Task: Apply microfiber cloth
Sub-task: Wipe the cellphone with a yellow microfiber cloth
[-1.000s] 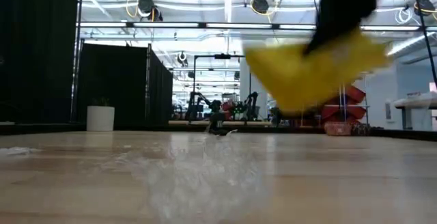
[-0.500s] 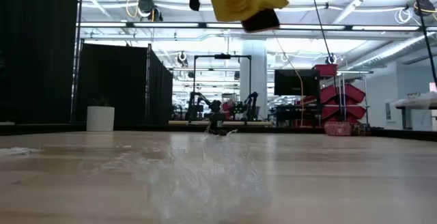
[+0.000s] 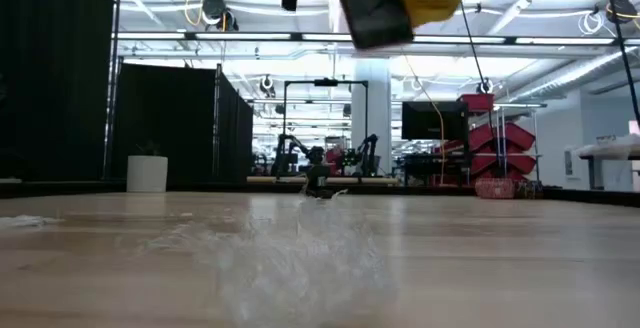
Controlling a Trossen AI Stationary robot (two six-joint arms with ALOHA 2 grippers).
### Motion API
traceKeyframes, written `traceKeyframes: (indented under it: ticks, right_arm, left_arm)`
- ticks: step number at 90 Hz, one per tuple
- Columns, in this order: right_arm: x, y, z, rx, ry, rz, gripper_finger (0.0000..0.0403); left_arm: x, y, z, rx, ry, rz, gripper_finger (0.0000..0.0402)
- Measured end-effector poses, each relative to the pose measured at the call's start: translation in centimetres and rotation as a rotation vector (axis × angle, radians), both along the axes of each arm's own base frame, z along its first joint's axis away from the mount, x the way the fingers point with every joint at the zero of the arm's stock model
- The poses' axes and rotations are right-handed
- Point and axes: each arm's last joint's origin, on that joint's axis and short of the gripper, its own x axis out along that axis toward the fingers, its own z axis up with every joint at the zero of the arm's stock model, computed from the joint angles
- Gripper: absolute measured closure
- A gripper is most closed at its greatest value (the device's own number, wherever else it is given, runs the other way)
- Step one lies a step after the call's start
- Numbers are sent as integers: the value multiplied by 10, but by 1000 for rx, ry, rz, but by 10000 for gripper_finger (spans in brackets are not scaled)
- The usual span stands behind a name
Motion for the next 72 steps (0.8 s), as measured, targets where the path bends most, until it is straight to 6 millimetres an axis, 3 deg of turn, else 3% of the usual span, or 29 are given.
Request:
traceKeyframes:
  ticks: [21,33,56,72]
  right_arm:
    - [-5,41,13,29,-75,219,387]
    - [5,58,5,55,-51,358,387]
    - [49,35,-30,19,51,269,387]
    - [44,18,-20,-25,11,120,387]
  left_arm:
    - [0,11,-2,15,26,97,391]
    - [0,12,-1,5,6,101,391]
    - [0,6,4,-24,-42,59,391]
    - [0,5,2,-18,-23,85,391]
